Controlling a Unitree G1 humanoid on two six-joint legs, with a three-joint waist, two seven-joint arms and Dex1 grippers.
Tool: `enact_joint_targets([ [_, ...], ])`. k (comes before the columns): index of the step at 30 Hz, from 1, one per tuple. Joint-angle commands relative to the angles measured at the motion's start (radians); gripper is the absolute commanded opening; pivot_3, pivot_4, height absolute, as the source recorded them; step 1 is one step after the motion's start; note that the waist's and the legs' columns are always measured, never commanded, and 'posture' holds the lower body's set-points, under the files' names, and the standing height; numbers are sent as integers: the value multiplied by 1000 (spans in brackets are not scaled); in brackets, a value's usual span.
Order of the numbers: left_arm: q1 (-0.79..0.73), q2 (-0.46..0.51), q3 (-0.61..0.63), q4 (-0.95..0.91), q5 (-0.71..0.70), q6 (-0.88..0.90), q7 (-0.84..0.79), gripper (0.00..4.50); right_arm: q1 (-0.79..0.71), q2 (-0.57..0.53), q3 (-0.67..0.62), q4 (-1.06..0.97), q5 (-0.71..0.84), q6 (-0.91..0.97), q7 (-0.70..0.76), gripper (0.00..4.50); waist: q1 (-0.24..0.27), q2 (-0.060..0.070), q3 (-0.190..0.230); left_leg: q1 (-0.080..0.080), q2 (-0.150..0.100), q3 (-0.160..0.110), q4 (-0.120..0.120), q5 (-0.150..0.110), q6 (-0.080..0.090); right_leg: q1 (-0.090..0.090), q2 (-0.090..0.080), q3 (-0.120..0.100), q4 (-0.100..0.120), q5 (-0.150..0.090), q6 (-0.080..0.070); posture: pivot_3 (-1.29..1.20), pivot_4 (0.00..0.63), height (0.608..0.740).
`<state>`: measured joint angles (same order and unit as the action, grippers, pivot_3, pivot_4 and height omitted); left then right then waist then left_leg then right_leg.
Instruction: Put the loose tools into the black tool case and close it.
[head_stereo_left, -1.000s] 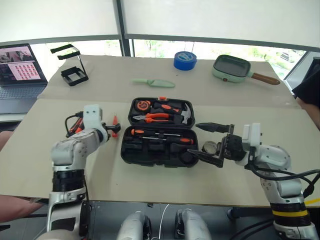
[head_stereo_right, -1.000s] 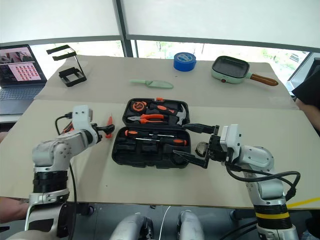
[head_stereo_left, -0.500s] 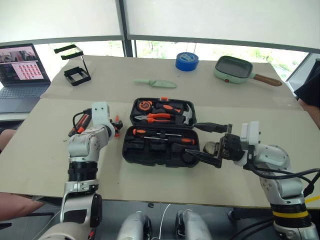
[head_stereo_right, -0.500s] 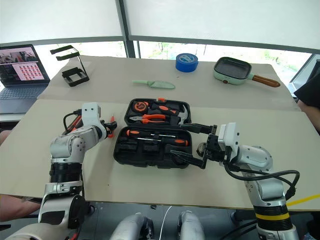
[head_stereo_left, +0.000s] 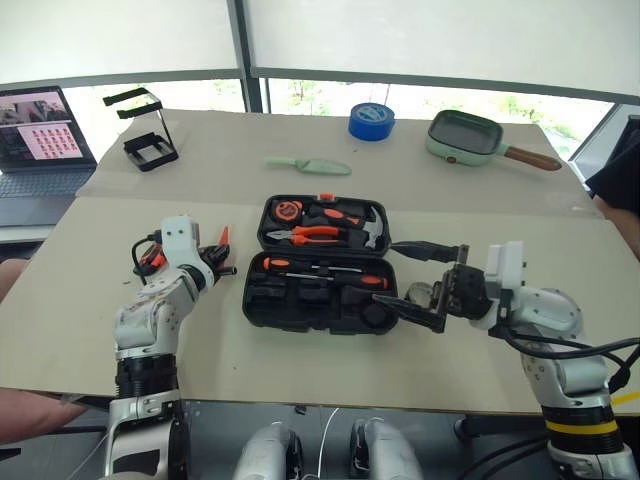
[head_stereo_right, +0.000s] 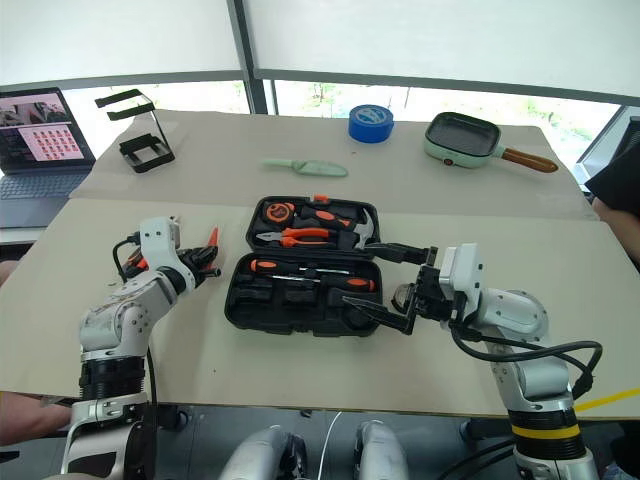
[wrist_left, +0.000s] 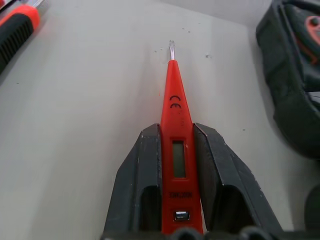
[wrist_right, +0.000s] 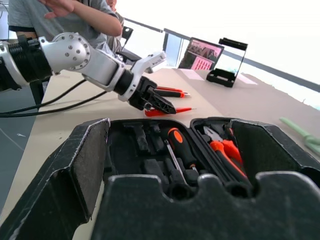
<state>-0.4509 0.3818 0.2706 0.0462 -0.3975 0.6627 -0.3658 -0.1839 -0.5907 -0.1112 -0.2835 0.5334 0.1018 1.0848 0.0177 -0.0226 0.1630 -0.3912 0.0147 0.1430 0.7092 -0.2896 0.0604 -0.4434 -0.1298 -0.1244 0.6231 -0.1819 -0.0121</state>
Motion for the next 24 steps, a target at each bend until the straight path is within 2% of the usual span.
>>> enact_joint_targets([
  [1, 1, 138, -58, -104, -83, -84, -339, 472, 40, -54, -85, -35, 29, -11, 16, 4500, 2, 0, 0, 0, 0, 0, 0, 0, 0, -1, 0, 0, -1, 0, 0, 0, 150, 740],
  [4, -31, 279, -185, -124, -103, -82, -615, 472, 69, -91, -127, -42, 44, -3, 20, 4500, 1, 1, 0, -1, 0, 1, 0, 0, 0, -1, 1, -1, -3, 0, 0, 0, 150, 740],
  [9, -188, 352, -438, -18, 77, -325, -894, 472, 93, -136, -102, -58, 34, 14, 48, 4500, 9, 2, 1, -2, 0, 1, 0, -1, 1, 1, 5, -2, -7, -4, 9, 0, 150, 740],
  [13, -276, 315, -557, 125, 183, -414, -957, 472, 89, -126, -73, -76, 25, 26, 21, 4500, 6, 3, 1, -1, 0, 0, 0, -1, 6, 2, 7, 0, -9, -4, 9, 0, 150, 740],
  [15, -291, 308, -580, 164, 220, -459, -969, 472, 95, -123, -67, -84, 22, 23, 13, 4500, -1, 3, 1, -2, 0, 1, 0, 2, 13, 1, 8, 0, -9, -4, 9, 0, 150, 740],
  [18, -303, 298, -607, 211, 273, -517, -976, 472, 106, -118, -63, -95, 22, 21, -2, 4500, -4, 3, 1, -5, 1, 0, 0, 2, 14, -1, 8, 0, -9, -4, 9, 0, 150, 740],
  [20, -314, 292, -624, 240, 318, -552, -961, 472, 112, -115, -61, -100, 24, 22, -10, 4500, -3, 3, 1, -9, 0, 0, 2, 2, 14, -5, 9, 0, -9, 0, 3, 0, 150, 740],
  [24, -311, 293, -631, 242, 349, -576, -973, 472, 119, -111, -54, -106, 21, 20, -18, 4500, -2, 3, 1, -12, 0, 1, 5, 2, 17, -7, 9, -2, -9, 1, 5, 0, 150, 740],
])
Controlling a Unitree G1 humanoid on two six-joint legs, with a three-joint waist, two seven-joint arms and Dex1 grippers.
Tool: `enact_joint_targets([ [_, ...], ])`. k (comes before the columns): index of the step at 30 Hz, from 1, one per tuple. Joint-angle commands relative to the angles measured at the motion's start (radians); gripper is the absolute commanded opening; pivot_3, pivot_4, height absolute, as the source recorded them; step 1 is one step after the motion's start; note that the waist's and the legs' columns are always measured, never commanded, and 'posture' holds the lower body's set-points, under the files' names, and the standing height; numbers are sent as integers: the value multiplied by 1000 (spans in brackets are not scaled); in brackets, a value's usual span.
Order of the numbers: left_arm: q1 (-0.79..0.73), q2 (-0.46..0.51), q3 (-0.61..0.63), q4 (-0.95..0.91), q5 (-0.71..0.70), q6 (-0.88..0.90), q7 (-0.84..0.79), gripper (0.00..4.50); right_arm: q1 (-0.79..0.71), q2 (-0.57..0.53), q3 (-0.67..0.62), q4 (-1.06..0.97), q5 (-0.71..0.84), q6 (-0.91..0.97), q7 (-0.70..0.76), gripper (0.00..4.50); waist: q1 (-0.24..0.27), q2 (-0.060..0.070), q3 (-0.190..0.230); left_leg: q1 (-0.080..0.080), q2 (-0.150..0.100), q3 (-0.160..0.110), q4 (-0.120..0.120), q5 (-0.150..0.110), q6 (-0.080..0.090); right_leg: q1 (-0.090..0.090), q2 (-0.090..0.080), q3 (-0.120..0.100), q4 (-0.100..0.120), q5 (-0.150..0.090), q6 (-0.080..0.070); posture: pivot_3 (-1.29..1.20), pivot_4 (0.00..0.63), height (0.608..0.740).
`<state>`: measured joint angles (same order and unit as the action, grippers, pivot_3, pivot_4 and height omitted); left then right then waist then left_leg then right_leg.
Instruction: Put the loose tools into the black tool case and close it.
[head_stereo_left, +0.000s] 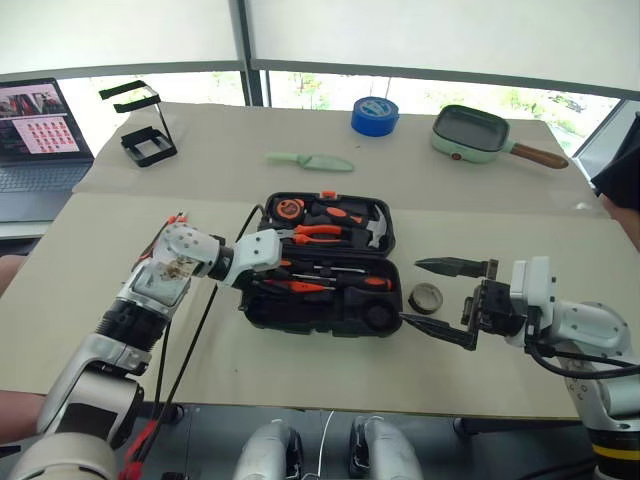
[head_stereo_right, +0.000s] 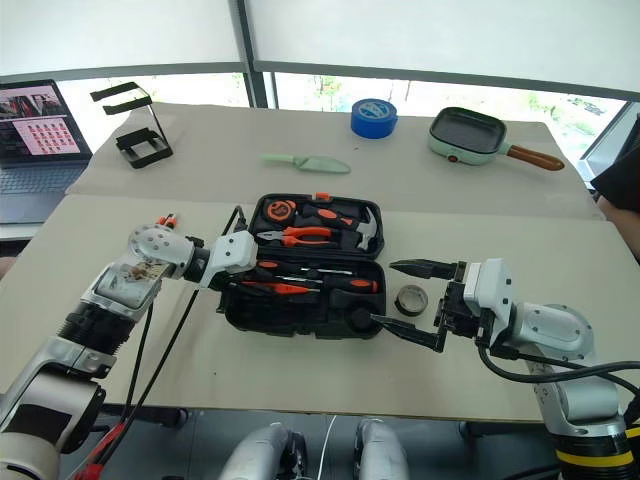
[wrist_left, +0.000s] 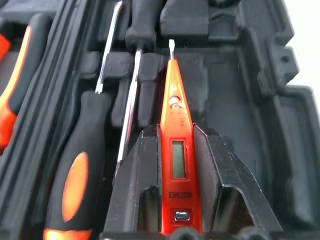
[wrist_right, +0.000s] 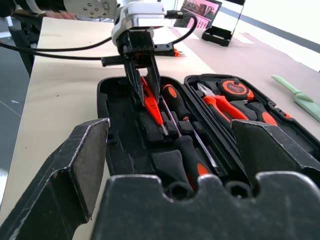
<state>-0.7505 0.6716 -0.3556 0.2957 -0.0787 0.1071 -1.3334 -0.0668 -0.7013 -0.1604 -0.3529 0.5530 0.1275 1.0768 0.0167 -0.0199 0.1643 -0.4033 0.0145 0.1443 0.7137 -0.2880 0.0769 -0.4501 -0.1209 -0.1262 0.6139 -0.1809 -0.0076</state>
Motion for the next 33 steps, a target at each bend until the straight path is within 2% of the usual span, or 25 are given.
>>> enact_joint_targets([
  [1, -9, 5, -7, -12, 39, -17, -6, 472, 1, 1, -2, -36, -1, -6, -12, 4500, -1, 0, 0, 0, 0, 0, 1, -1, 1, 0, 0, 0, 0, 0, 1, 0, 150, 740],
  [4, -5, 4, -10, -23, 56, -17, -3, 472, -8, -1, 8, -25, -9, -8, -14, 4500, -3, 0, 0, 0, 0, 0, 2, -1, 2, 0, 0, 0, 0, -3, 8, 0, 150, 740],
  [13, -9, -14, -55, -13, 136, -24, -3, 472, -53, -3, 31, 10, -22, -7, -9, 4500, -2, 0, 0, 1, 0, 0, 3, -1, 2, 0, -1, 1, 3, -3, 8, 0, 150, 740],
  [18, 0, -17, -59, -36, 132, -4, -29, 472, -44, 2, 37, 8, -28, -7, -17, 4500, -3, 0, 0, 2, 0, 1, 3, -1, 2, 0, 0, 1, 3, -3, 8, 0, 150, 740],
  [23, -4, -60, -3, -20, 84, -28, 0, 472, -45, 10, 51, 7, -39, -7, -26, 4500, 1, 0, 0, 2, 0, 2, 3, -1, 2, 0, -1, 2, 3, -3, 8, 0, 150, 740],
  [25, 6, -66, 47, -52, 24, -19, -15, 1474, -38, 2, 61, 0, -31, 8, -15, 4500, 3, 0, 0, 1, 0, 1, 5, -1, 4, 1, -1, 1, 3, -2, 9, 0, 150, 740],
  [27, 9, -67, 94, -72, -24, -21, -20, 2005, -30, 0, 63, -4, -24, 17, -12, 4500, 3, 0, 0, 0, 0, 1, 7, -2, 5, 0, -1, 1, 4, -2, 9, 0, 150, 740],
  [31, 9, -57, 170, -59, -65, -102, 12, 3541, -25, -6, 70, -2, -13, 33, 8, 4500, -1, 0, 0, -3, 0, 1, 12, -2, 6, -2, -2, 2, 7, -1, 8, 0, 150, 740],
  [33, 14, -56, 200, -54, -86, -115, 18, 3541, -25, -6, 72, -1, -6, 42, 14, 4500, -3, 0, 0, -3, 0, 1, 12, -2, 6, -2, -3, 2, 8, 0, 6, 0, 150, 740],
])
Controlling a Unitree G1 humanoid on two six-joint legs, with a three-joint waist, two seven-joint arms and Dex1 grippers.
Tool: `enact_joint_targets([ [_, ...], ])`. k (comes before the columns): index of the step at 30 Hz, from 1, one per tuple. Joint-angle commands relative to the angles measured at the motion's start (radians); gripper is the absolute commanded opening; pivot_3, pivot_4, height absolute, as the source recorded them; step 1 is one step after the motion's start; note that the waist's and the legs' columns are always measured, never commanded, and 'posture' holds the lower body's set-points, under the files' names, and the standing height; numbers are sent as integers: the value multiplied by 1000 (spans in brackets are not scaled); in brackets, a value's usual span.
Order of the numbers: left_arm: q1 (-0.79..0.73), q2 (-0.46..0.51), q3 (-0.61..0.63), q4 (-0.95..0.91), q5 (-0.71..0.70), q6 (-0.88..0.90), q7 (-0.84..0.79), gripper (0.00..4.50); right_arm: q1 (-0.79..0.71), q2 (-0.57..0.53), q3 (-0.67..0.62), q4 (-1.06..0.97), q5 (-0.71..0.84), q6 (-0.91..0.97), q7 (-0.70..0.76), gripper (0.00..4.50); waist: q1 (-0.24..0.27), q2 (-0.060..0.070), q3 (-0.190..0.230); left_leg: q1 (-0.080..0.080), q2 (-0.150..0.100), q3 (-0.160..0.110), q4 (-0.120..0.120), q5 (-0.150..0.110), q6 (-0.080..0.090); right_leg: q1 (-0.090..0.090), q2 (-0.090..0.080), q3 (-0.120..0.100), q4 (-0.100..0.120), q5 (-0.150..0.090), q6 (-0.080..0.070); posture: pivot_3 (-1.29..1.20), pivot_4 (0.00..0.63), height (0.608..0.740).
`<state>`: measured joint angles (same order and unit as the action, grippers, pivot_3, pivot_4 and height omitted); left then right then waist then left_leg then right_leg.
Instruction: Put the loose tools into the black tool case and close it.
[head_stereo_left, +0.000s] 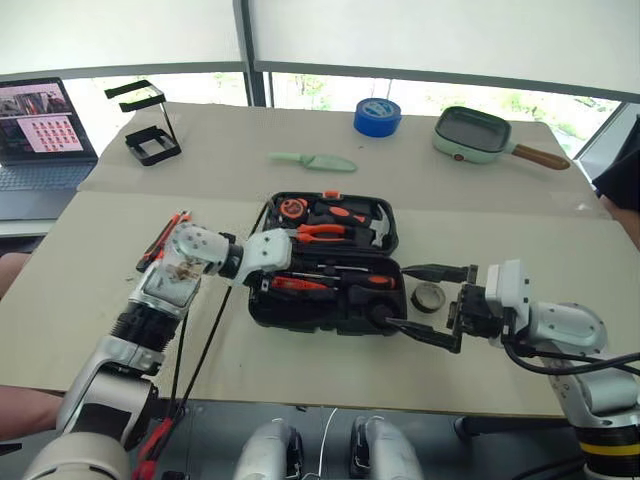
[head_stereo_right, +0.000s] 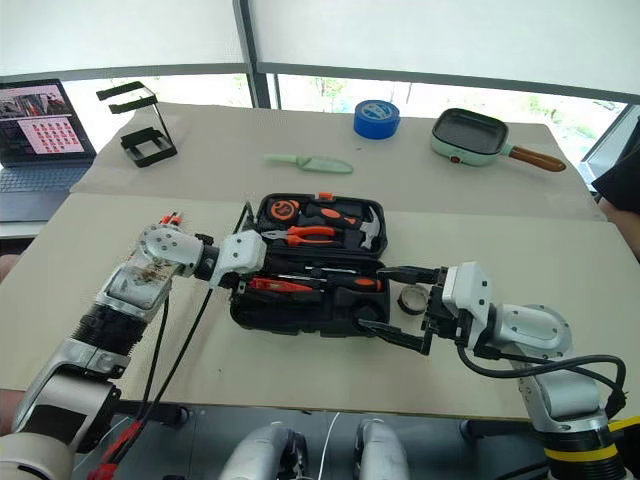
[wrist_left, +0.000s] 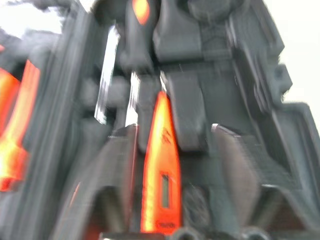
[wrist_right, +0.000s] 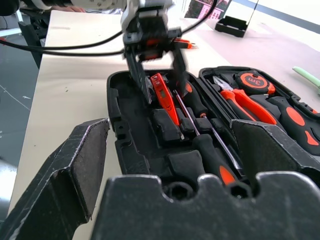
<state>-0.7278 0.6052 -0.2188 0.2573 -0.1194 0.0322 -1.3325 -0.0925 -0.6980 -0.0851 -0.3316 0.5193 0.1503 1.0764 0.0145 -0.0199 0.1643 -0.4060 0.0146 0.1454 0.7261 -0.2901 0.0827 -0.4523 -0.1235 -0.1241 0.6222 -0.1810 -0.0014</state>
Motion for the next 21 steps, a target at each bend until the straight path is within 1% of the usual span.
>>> enact_joint_targets([
  [1, -2, 6, 85, -17, -54, -30, 41, 3541, -4, -9, -1, -18, 27, 22, 18, 4500, -1, 0, 0, 0, 0, 0, 0, 0, 0, 0, 0, 0, 0, 1, -1, 0, 150, 740],
  [4, 33, 0, 104, -13, -73, -32, 53, 3541, -28, -2, 4, 7, 20, 23, 23, 4500, -2, 0, 0, 0, 0, 0, 0, 0, 0, 0, 0, 0, 1, 1, -2, 0, 150, 740],
  [5, 55, -7, 100, -4, -77, -32, 47, 3293, -41, 2, 7, 19, 16, 21, 22, 4500, -3, 0, 0, 1, 0, 0, 0, 0, 0, 0, 0, 0, 1, 1, -2, 0, 150, 740],
  [8, 95, -29, 97, 35, -68, -65, 60, 2469, -69, 12, 12, 45, 8, 11, 18, 4500, -3, 0, 0, 1, 0, 1, 0, 0, 0, 0, 0, 1, 2, 1, -2, 0, 150, 740],
  [9, 104, -31, 96, 50, -60, -80, 64, 2011, -76, 13, 12, 53, 4, 6, 18, 4500, -3, 0, 0, 1, 0, 1, 0, 0, 0, 0, 0, 1, 2, 1, -2, 0, 150, 740],
  [11, 116, -36, 91, 78, -49, -109, 68, 1403, -87, 18, 12, 70, -5, -7, 17, 4500, -2, 0, 0, 1, 0, 1, 1, 0, 0, -1, 1, 0, 2, 2, -3, 0, 150, 740],
  [12, 122, -40, 88, 88, -37, -119, 81, 925, -89, 20, 9, 75, -7, -10, 15, 4500, -1, 0, 0, 0, 0, 1, 1, 0, 0, -1, 1, 0, 2, 2, -3, 0, 150, 740],
  [13, 125, -42, 85, 95, -26, -120, 94, 565, -89, 21, 8, 78, -11, -14, 15, 4500, -1, 0, 0, 0, 0, 1, 1, 0, 0, -1, 1, 0, 2, 2, -3, 0, 150, 740],
  [14, 125, -46, 82, 105, -11, -119, 117, 221, -89, 21, 7, 80, -15, -17, 15, 4500, 0, 0, 0, 0, 0, 1, 1, 0, 0, -1, 0, 0, 2, 2, -3, 0, 150, 740],
  [15, 125, -49, 81, 113, -4, -112, 134, 17, -89, 22, 6, 82, -17, -20, 14, 4500, 0, 0, 0, 0, 0, 1, 1, 0, 0, -1, 0, 0, 2, 2, -3, 0, 150, 740],
  [17, 122, -53, 78, 125, 3, -107, 148, 17, -90, 22, 3, 85, -22, -29, 13, 4500, 0, 0, 0, 0, 0, 1, 1, 0, 0, -1, 0, 0, 2, 2, -3, 0, 150, 740],
  [21, 132, -50, 58, 123, 9, -151, 119, 17, -75, 20, 0, 69, -17, -24, 10, 4500, -2, 0, 0, 1, 0, 1, 1, 0, 0, 0, 0, 0, 2, 2, -3, 0, 150, 740],
])
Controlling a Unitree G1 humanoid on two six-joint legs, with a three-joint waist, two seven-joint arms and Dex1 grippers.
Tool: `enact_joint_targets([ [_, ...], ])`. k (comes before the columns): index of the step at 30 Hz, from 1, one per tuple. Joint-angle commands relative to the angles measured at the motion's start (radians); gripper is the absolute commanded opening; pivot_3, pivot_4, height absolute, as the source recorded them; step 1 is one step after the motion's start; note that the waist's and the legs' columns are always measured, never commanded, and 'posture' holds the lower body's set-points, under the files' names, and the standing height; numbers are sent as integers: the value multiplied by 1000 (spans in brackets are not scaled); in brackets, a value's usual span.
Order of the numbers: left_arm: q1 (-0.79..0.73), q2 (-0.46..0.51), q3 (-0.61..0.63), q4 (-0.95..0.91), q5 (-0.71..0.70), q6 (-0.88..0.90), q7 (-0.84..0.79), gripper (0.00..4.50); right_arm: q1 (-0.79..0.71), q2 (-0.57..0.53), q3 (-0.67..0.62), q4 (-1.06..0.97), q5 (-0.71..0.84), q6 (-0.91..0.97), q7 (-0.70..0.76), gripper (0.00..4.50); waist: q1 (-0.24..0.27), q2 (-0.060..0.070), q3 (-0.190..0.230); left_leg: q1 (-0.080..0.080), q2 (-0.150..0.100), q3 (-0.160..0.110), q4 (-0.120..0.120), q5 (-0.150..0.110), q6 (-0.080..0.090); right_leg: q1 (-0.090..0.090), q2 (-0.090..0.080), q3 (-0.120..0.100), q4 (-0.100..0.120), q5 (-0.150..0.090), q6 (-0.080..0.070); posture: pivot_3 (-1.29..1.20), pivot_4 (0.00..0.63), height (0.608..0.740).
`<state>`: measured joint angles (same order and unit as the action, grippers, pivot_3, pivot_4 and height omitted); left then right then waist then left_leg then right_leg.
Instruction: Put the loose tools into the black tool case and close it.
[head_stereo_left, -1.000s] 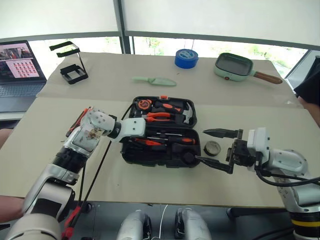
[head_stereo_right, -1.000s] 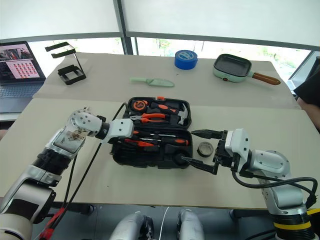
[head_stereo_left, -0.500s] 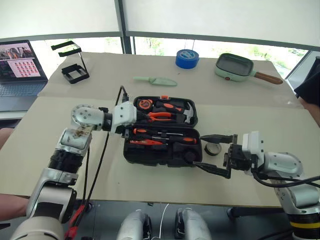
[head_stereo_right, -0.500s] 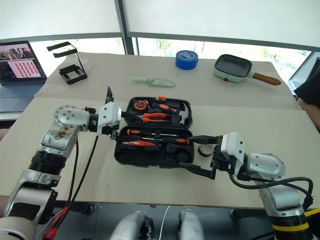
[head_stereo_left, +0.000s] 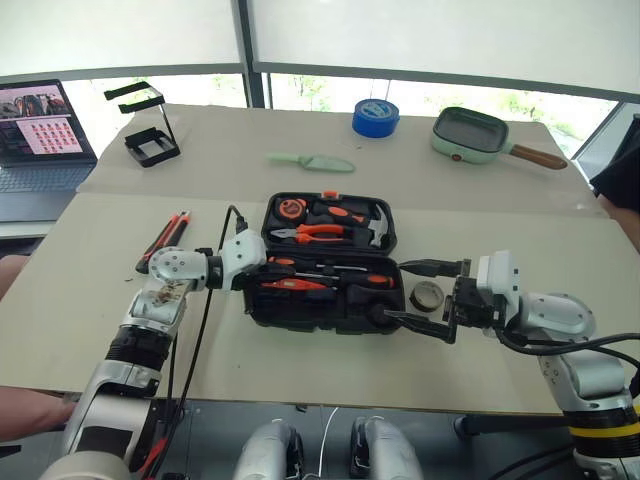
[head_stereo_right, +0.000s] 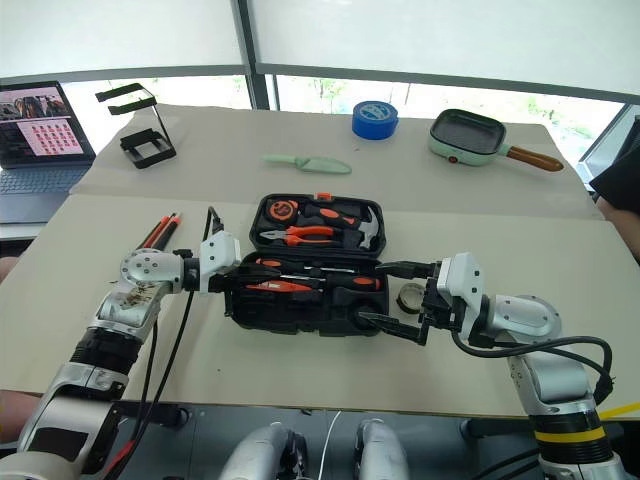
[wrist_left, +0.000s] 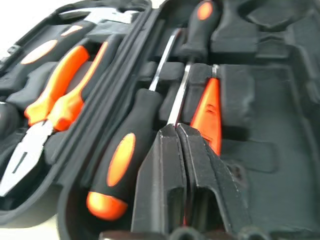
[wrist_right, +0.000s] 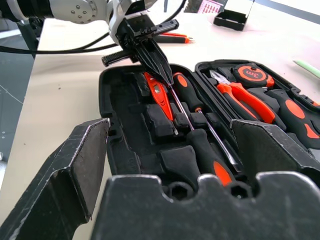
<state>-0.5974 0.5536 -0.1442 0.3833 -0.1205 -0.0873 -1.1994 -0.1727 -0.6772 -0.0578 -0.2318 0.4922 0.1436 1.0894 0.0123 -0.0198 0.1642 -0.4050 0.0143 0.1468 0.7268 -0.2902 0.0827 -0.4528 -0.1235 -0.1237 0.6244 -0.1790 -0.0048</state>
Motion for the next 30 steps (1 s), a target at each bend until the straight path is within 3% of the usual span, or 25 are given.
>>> enact_joint_targets([
  [1, 3, 1, -20, -3, 11, -37, -19, 17, 8, -1, -28, -34, 11, -16, -4, 4500, 0, 0, 0, 0, 0, 0, 0, 0, 0, 0, 0, 0, 0, 0, 0, 0, 150, 740],
  [16, 5, 6, -121, 60, 150, -60, 53, 17, 25, 2, -17, -47, 9, -9, -21, 4500, 0, 3, -2, 6, 0, 0, 0, 0, 0, 5, -1, 0, 0, 0, 0, 0, 150, 740],
  [22, 75, -21, -27, -59, 14, -34, 68, 17, 8, 2, -28, -31, 11, -23, -21, 4500, -6, 5, -3, 8, 0, 0, -1, -2, 1, 7, -5, 1, 0, -1, 0, 0, 150, 740],
  [26, 172, 32, 70, -140, -63, -40, 71, 17, 6, -7, -42, 8, 8, -40, -2, 4500, -13, 4, -3, 7, 1, -1, -2, -2, 0, 6, -6, 1, 0, 0, -1, 0, 150, 740],
  [30, 209, 58, 66, -174, -61, -31, 73, 17, 3, -6, -43, 27, 5, -50, 9, 4500, -18, 5, -3, 7, 1, 0, -3, -2, -1, 5, -6, 0, 0, 0, -1, 0, 150, 740],
])
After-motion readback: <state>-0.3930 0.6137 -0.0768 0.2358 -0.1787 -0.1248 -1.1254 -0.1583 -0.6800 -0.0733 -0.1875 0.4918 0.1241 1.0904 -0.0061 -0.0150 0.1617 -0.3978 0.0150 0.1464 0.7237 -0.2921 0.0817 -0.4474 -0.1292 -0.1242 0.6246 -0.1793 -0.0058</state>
